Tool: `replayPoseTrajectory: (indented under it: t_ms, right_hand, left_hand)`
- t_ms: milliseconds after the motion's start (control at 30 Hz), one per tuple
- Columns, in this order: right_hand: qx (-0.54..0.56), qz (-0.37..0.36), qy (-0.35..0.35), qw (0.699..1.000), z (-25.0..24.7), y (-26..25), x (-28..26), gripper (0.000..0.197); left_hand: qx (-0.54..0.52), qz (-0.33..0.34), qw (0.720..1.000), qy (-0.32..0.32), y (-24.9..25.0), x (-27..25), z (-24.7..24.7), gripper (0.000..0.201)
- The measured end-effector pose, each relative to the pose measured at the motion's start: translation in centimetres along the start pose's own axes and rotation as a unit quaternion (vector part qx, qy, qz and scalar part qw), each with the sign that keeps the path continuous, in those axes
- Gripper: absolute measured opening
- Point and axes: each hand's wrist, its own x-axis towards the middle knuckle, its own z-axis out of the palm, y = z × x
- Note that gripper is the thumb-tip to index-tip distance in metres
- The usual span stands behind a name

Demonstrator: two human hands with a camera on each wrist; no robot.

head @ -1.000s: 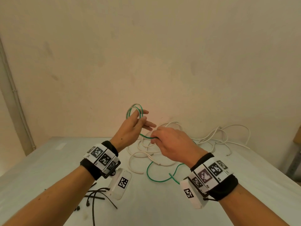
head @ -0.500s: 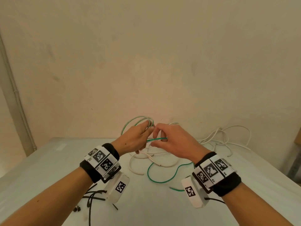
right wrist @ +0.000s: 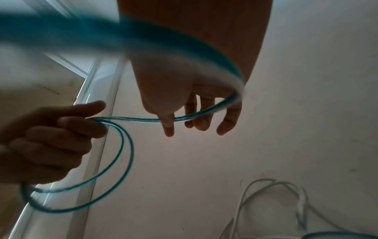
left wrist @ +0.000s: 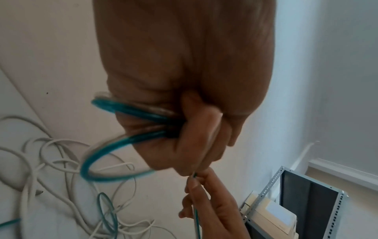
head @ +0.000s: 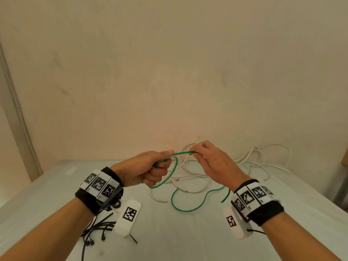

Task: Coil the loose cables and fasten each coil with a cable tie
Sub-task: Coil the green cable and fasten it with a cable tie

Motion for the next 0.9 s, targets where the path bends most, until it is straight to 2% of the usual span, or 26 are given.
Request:
replayPoseTrajectory:
  t_ms: [100, 200, 300, 367, 433, 533, 667, 767, 833, 900]
  right_hand:
    - [0.037, -0.017, 0.047, 0.998, 0.9, -0.3, 0.0, 0.017]
    - [0.092, 0.003, 0.157, 0.983, 0.7, -1.0, 0.4, 0.014]
    - [0.049, 0.002, 0.253, 0.966, 0.5, -1.9, 0.8, 0.007]
    - [0.013, -0.01, 0.284, 0.959, 0.6, -2.3, 0.9, 0.012]
    - [0.027, -0.021, 0.289, 0.957, 0.6, -2.3, 1.0, 0.012]
    - [0.057, -0.023, 0.242, 0.968, 0.3, -2.2, 0.6, 0.005]
    - [-0.037, 0.07, 0.069, 0.994, 0.9, -1.1, 0.4, 0.015]
    - [-0.154, 0.097, -0.048, 0.982, 1.6, -1.5, 0.4, 0.029]
    - [-0.211, 0.076, -0.068, 0.972, 2.3, -2.2, 0.0, 0.034]
    - [-0.248, 0.049, -0.063, 0.965, 3.0, -2.4, -0.7, 0.028]
  left_hand:
    - [-0.084, -0.01, 0.995, -0.044, -0.1, 0.3, -0.3, 0.041]
    - [-0.095, -0.012, 0.994, -0.051, -0.2, 0.3, -0.4, 0.037]
    - [-0.103, -0.017, 0.993, -0.063, -0.4, 0.3, 0.1, 0.036]
    - [-0.118, -0.021, 0.99, -0.075, -0.6, 0.3, 0.3, 0.035]
    - [-0.14, -0.016, 0.988, -0.062, -0.9, 0.4, 0.5, 0.032]
    - [-0.139, 0.016, 0.99, 0.018, -1.5, 0.9, 0.2, 0.029]
    - [0.057, 0.035, 0.994, 0.092, -1.7, 1.3, 0.3, 0.036]
    - [0.196, 0.023, 0.973, 0.123, -1.8, 1.6, 1.1, 0.038]
    - [0.234, 0.017, 0.965, 0.12, -1.9, 1.9, 1.2, 0.038]
    - [0.235, 0.002, 0.965, 0.113, -1.8, 2.1, 1.0, 0.039]
